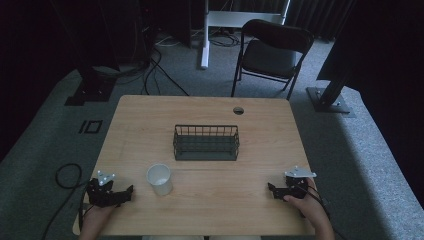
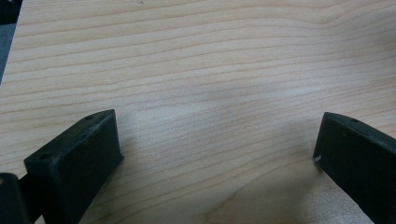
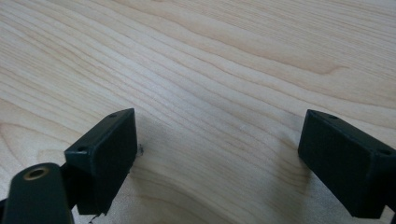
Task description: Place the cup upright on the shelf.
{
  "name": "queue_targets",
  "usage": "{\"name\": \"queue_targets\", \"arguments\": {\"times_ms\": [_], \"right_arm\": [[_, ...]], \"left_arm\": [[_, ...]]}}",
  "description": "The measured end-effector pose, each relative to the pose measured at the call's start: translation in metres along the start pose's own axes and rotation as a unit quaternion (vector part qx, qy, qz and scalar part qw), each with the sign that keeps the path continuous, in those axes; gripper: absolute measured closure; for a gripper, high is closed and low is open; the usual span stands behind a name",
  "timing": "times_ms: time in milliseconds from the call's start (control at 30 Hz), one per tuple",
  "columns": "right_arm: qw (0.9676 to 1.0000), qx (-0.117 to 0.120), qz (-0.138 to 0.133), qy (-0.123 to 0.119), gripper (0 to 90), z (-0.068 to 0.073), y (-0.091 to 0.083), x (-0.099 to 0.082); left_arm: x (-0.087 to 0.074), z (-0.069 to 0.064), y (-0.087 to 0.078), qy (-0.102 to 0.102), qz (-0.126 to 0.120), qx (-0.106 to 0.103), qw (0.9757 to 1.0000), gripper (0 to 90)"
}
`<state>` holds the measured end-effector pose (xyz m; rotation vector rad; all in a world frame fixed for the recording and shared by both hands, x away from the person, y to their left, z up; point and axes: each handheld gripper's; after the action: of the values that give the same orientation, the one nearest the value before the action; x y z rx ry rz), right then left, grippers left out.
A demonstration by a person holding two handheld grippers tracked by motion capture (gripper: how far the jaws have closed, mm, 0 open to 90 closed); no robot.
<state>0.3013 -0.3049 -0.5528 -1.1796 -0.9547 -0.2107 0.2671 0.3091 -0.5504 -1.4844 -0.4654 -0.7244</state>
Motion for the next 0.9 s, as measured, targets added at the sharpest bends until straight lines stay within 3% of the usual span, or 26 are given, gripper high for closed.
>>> {"name": "queue_targets", "arguments": {"times_ms": [900], "right_arm": [[1.0, -0.002, -0.002, 0.002, 11.7, -0.0004, 0.0002, 0.0002]], "left_arm": [[0.0, -0.0001, 0.0001, -0.001, -0.001, 0.0, 1.0, 0.7]]}}
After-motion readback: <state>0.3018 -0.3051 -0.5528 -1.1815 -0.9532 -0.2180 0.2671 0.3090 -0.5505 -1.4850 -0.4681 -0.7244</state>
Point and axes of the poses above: each handheld gripper's, and its own axes: y roughly forward along the jaws, x roughly out of its top, z roughly to its left, and after that the axes turned 4 degrees about x, right-handed
